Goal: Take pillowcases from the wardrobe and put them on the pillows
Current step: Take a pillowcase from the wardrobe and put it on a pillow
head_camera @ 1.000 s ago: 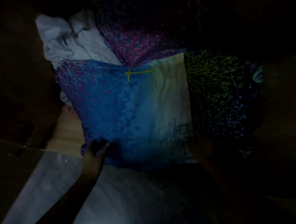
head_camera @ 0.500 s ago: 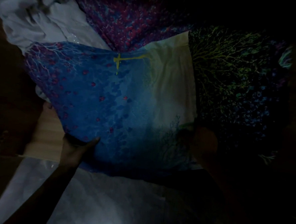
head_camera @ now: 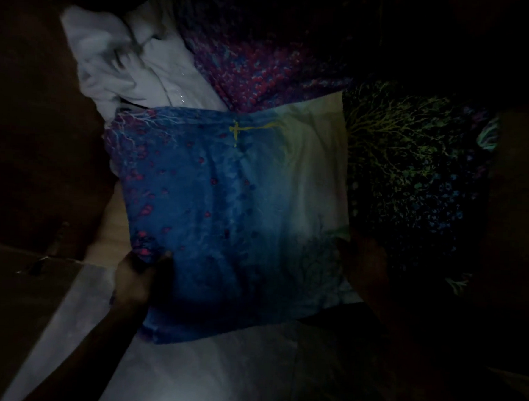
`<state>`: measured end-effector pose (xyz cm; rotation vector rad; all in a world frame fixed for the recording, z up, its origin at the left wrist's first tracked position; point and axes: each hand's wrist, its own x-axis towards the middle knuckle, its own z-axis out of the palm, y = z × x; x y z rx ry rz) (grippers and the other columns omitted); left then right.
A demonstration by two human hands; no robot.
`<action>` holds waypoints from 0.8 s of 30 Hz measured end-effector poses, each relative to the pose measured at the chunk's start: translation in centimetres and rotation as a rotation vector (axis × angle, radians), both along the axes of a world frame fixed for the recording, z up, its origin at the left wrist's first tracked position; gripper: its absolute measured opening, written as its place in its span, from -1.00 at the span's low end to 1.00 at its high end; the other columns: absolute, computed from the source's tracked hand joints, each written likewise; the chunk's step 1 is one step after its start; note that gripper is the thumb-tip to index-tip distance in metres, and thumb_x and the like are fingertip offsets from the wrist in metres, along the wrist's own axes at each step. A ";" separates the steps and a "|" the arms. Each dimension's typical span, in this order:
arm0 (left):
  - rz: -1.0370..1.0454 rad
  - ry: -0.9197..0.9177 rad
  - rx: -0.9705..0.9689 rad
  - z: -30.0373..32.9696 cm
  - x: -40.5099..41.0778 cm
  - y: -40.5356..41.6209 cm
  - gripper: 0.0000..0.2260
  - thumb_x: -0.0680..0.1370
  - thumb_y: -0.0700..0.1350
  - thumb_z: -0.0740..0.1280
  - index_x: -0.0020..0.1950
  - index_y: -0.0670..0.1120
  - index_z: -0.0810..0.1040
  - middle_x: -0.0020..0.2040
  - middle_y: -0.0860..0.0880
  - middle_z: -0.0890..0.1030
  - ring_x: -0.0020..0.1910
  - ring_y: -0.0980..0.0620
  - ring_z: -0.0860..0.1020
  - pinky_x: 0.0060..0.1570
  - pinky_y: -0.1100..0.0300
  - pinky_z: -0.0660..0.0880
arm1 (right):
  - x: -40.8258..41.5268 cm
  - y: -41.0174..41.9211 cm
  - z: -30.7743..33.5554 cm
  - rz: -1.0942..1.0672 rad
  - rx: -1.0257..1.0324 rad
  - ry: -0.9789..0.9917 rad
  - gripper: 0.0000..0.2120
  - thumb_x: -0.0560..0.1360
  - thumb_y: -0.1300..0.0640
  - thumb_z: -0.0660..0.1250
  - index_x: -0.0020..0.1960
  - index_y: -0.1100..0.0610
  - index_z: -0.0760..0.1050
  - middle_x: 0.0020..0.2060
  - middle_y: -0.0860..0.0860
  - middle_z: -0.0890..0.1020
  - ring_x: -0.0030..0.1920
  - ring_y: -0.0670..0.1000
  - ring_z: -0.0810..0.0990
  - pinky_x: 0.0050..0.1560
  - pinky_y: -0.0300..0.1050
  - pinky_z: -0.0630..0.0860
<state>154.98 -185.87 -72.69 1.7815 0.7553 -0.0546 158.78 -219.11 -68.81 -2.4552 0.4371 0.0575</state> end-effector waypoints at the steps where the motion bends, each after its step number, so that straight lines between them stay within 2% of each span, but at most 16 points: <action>1: 0.035 -0.035 -0.002 0.9 -0.4 0.0 -0.76 0.50 -0.22 0.36 0.04 -0.36 0.46 0.02 -0.42 0.55 0.04 -0.39 0.52 0.06 -0.22 0.48 | -0.3 -0.1 0.7 0.019 -0.029 -0.007 -0.70 0.50 0.23 0.32 0.18 0.33 0.49 0.08 0.34 0.58 0.10 0.28 0.54 0.17 -0.01 0.34; 2: 0.105 -0.081 -0.002 2.0 -0.9 0.0 -0.77 0.50 -0.25 0.34 0.09 -0.33 0.44 0.09 -0.41 0.54 0.08 -0.37 0.52 0.12 -0.20 0.46 | -0.6 0.0 1.5 0.018 -0.019 -0.018 -0.69 0.50 0.22 0.30 0.22 0.31 0.47 0.11 0.33 0.57 0.12 0.29 0.53 0.20 0.03 0.36; 3: 0.170 -0.134 0.010 3.2 -1.4 0.1 -0.77 0.51 -0.26 0.33 0.14 -0.28 0.45 0.13 -0.33 0.54 0.10 -0.28 0.52 0.15 -0.08 0.45 | -0.9 0.1 2.5 0.009 0.018 -0.034 -0.69 0.51 0.22 0.29 0.23 0.30 0.45 0.11 0.33 0.56 0.13 0.29 0.52 0.21 0.08 0.39; 5: 0.226 -0.228 0.077 5.5 -2.9 0.4 -0.75 0.52 -0.23 0.31 0.19 -0.20 0.47 0.16 -0.20 0.54 0.15 -0.15 0.51 0.20 0.04 0.41 | -1.9 0.5 4.6 0.001 0.087 -0.056 -0.71 0.53 0.25 0.25 0.23 0.30 0.44 0.10 0.32 0.56 0.12 0.30 0.51 0.17 0.07 0.39; 8: 0.220 -0.253 0.306 8.4 -5.3 1.8 -0.74 0.53 -0.22 0.29 0.20 -0.24 0.46 0.14 -0.29 0.48 0.17 -0.21 0.45 0.28 -0.01 0.32 | -3.7 1.3 7.9 0.038 0.091 -0.079 -0.71 0.53 0.26 0.24 0.24 0.30 0.44 0.14 0.29 0.55 0.16 0.26 0.50 0.15 -0.09 0.33; 11: 0.266 -0.311 0.355 11.9 -8.0 2.6 -0.77 0.53 -0.25 0.28 0.17 -0.29 0.46 0.13 -0.32 0.47 0.13 -0.23 0.43 0.28 -0.10 0.31 | -5.0 2.0 10.8 0.118 0.086 0.059 -0.66 0.53 0.26 0.26 0.28 0.32 0.39 0.20 0.31 0.51 0.21 0.26 0.46 0.20 -0.04 0.29; 13: 0.245 -0.380 0.361 14.8 -10.0 2.9 -0.83 0.54 -0.28 0.26 0.11 -0.26 0.47 0.03 -0.24 0.47 0.03 -0.14 0.43 0.19 -0.07 0.34 | -5.9 2.3 12.4 0.133 0.178 0.206 -0.59 0.53 0.28 0.25 0.34 0.33 0.31 0.28 0.31 0.44 0.28 0.26 0.41 0.28 0.03 0.30; 15: 0.213 -0.409 0.399 17.6 -11.8 3.4 -0.82 0.54 -0.26 0.24 0.11 -0.27 0.47 -0.01 -0.16 0.43 0.00 -0.09 0.40 0.10 0.06 0.32 | -7.1 2.8 14.1 0.148 0.222 0.266 -0.60 0.52 0.30 0.25 0.33 0.35 0.32 0.28 0.32 0.43 0.28 0.26 0.41 0.27 0.06 0.32; 18: 0.174 -0.456 0.497 21.8 -13.7 3.8 -0.78 0.49 -0.26 0.21 0.07 -0.33 0.49 -0.02 -0.28 0.47 -0.05 -0.10 0.40 0.01 0.26 0.26 | -9.2 3.7 16.2 0.167 0.259 0.285 -0.71 0.51 0.34 0.24 0.22 0.40 0.40 0.17 0.35 0.50 0.18 0.28 0.47 0.18 0.11 0.39; 21: 0.130 -0.494 0.568 26.3 -15.0 4.2 -0.81 0.43 -0.24 0.21 -0.05 -0.33 0.48 -0.10 -0.30 0.47 -0.11 -0.10 0.41 -0.10 0.21 0.27 | -11.3 5.2 18.3 0.185 0.288 0.303 -0.78 0.51 0.34 0.24 0.13 0.38 0.45 0.08 0.33 0.54 0.12 0.28 0.51 0.13 0.14 0.43; 24: 0.071 -0.555 0.620 30.7 -15.9 4.5 -0.88 0.43 -0.21 0.23 -0.13 -0.27 0.45 -0.15 -0.23 0.45 -0.15 -0.13 0.43 -0.15 0.18 0.27 | -13.3 6.5 20.3 0.188 0.325 0.305 -0.83 0.50 0.36 0.25 0.07 0.39 0.48 0.04 0.34 0.57 0.07 0.28 0.53 -0.02 -0.02 0.41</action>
